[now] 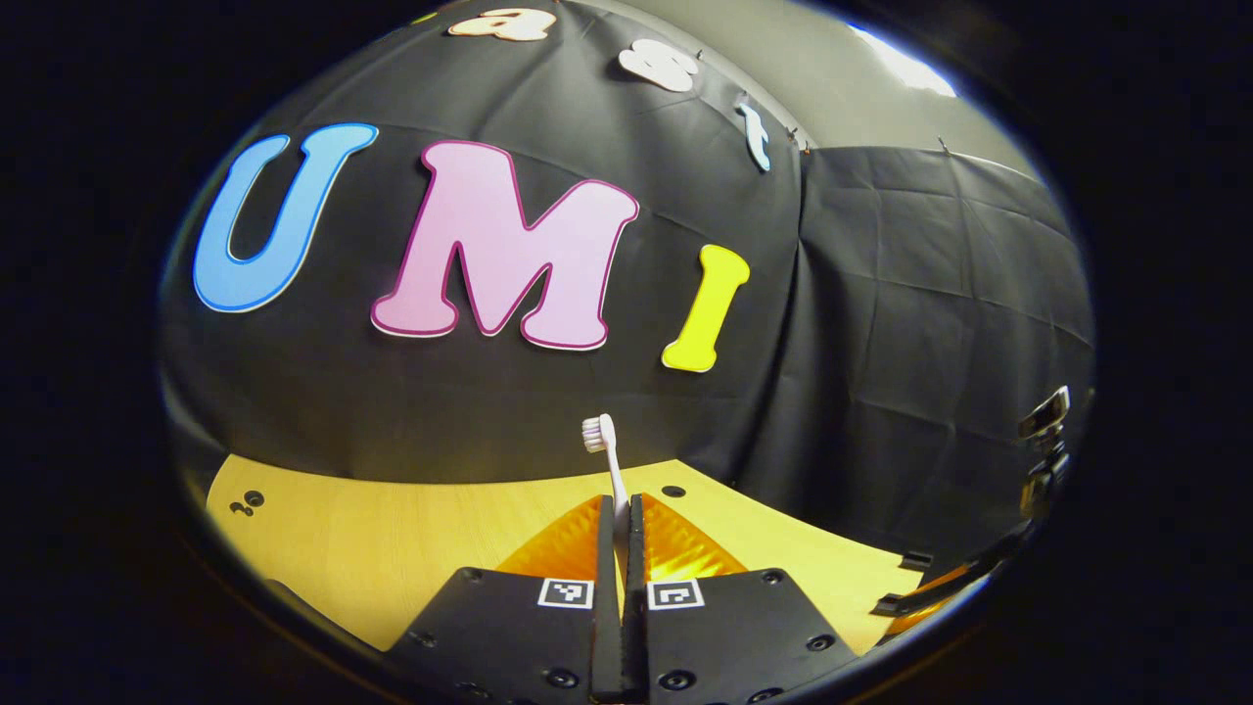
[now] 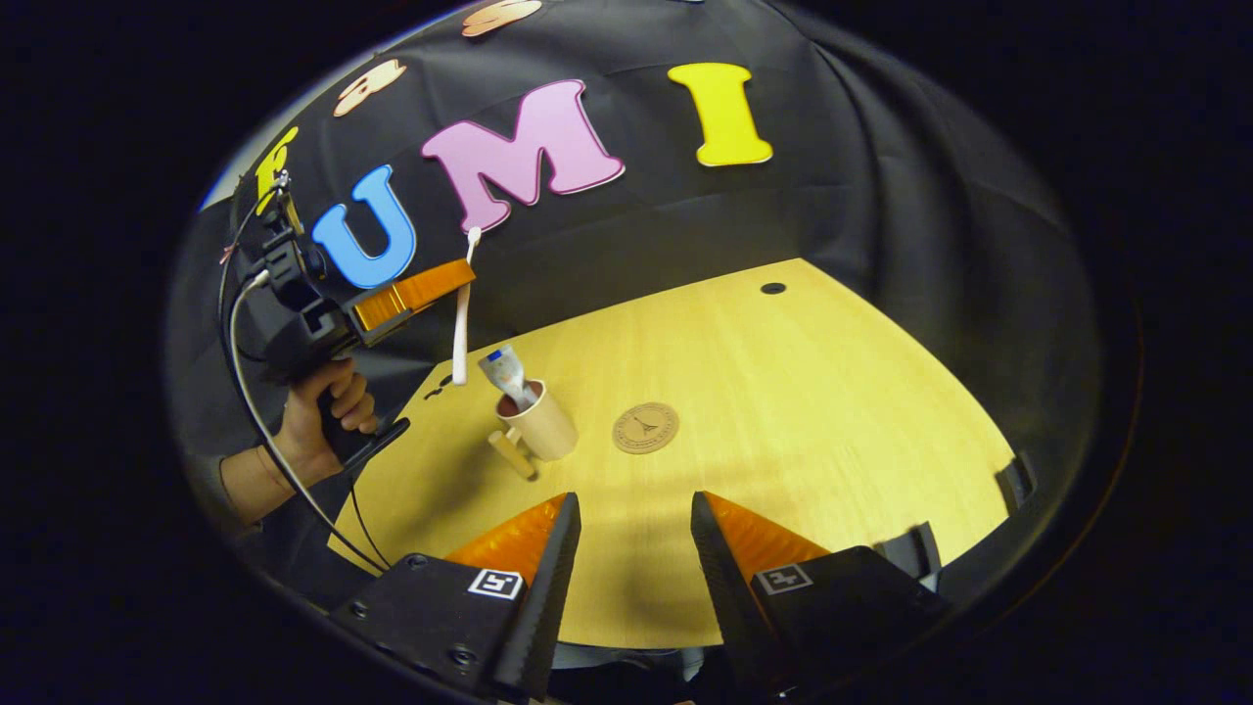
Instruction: Put the toothbrush and toothpaste on the desktop into the cup, then pick up the cup and place it on the coaster on the desktop.
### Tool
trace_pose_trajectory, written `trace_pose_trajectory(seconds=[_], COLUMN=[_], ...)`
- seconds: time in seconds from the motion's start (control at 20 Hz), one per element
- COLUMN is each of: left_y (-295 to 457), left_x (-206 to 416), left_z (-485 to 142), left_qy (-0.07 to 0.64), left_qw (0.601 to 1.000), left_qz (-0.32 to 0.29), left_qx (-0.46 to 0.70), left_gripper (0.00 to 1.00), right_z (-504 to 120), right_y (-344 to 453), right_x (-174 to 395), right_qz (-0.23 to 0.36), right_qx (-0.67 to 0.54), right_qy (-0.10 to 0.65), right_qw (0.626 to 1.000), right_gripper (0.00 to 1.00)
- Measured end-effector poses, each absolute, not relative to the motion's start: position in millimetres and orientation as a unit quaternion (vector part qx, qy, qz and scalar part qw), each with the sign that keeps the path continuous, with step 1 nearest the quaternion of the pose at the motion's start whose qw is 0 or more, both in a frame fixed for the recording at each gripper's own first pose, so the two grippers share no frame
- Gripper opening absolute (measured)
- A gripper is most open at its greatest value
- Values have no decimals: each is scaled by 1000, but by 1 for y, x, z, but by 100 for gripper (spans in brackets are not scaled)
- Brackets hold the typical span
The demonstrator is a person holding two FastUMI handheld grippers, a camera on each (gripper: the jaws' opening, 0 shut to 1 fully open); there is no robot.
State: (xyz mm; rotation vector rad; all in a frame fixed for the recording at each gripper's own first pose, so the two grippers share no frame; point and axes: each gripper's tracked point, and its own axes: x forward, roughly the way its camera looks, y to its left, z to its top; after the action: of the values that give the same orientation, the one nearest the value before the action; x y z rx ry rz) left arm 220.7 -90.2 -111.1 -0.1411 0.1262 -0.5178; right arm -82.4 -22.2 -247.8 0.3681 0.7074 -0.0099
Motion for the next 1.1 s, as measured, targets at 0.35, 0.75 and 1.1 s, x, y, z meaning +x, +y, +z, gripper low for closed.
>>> trace_pose_trajectory(seconds=[0.35, 0.75, 1.1], left_y=[-92, -94, -85], left_x=[259, 266, 256], left_z=[-164, -203, -210], left_qy=[79, 78, 65], left_qw=[968, 965, 967], left_qz=[-238, -234, -225], left_qx=[-2, 83, 97], left_gripper=[6, 6, 6], right_z=[-243, -233, -230], right_y=[-50, -63, -64], right_x=[-112, -111, -112], right_qz=[-60, -78, -76], right_qx=[183, 193, 197], right_qy=[340, 328, 328], right_qw=[920, 922, 921], right_gripper=[71, 70, 71])
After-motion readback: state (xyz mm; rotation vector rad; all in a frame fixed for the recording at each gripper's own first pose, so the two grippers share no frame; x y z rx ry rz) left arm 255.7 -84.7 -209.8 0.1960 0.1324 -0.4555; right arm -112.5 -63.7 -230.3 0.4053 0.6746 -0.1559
